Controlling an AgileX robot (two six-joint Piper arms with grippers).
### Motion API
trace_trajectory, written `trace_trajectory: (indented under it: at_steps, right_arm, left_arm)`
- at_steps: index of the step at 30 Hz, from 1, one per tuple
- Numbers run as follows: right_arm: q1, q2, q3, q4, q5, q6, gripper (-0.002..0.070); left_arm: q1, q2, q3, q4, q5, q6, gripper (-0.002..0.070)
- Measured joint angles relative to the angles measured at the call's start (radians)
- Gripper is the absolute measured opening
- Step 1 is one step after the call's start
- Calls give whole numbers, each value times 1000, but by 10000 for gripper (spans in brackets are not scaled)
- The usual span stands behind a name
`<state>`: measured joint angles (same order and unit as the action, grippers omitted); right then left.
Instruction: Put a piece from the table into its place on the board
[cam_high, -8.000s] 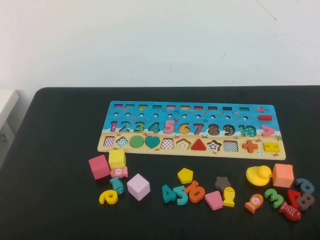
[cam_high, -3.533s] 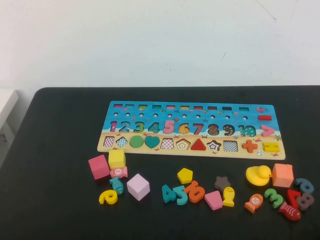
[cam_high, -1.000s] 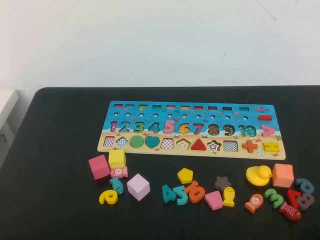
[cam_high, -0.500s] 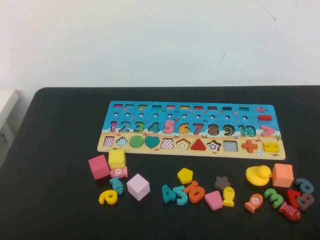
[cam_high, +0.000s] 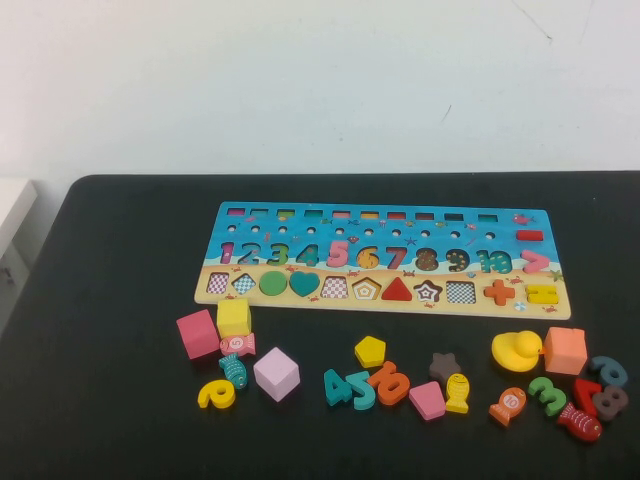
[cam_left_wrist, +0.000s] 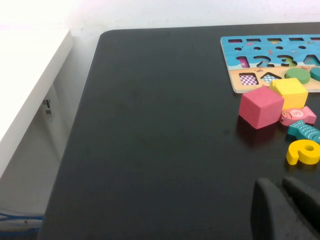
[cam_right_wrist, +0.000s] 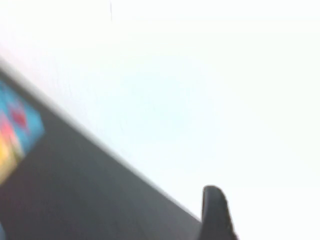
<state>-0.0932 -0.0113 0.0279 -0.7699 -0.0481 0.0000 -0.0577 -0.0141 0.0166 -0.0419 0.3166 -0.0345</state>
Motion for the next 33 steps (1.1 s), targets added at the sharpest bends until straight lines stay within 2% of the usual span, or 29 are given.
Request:
trace_trajectory:
  at_steps: [5, 7, 9, 13, 17, 19, 23, 25, 28, 30, 33]
  right_arm:
    - [0, 0, 4, 186, -184, 226, 461]
    - [0, 0, 4, 331, -293, 277, 456]
    - [0, 0, 4, 401, -363, 276, 453]
    - [0, 0, 4, 458, -453, 277, 452]
    - [0, 0, 2, 417, -494, 328, 452]
    - [0, 0, -27, 317, -422, 435, 452]
    - [0, 0, -165, -110, -256, 798, 452]
    - [0, 21, -251, -418, -242, 1096, 452]
    - [0, 110, -346, -770, -290, 1574, 452]
    - [0, 196, -400, -891, -372, 1739, 452]
    - [0, 319, -451, -960, -489, 1838, 452]
  left_arm:
    - [0, 0, 0, 0, 0, 0, -2]
    - [0, 0, 0, 0, 0, 0, -2]
    - [0, 0, 0, 0, 0, 0, -2]
    - [0, 0, 0, 0, 0, 0, -2]
    - [0, 0, 0, 0, 0, 0, -2]
    - [0, 0, 0, 0, 0, 0, -2]
    - [0, 0, 0, 0, 0, 0, -2]
    - [0, 0, 0, 0, 0, 0, -2]
    - [0, 0, 0, 0, 0, 0, -2]
    - [0, 0, 0, 0, 0, 0, -2]
    - [0, 0, 0, 0, 0, 0, -2]
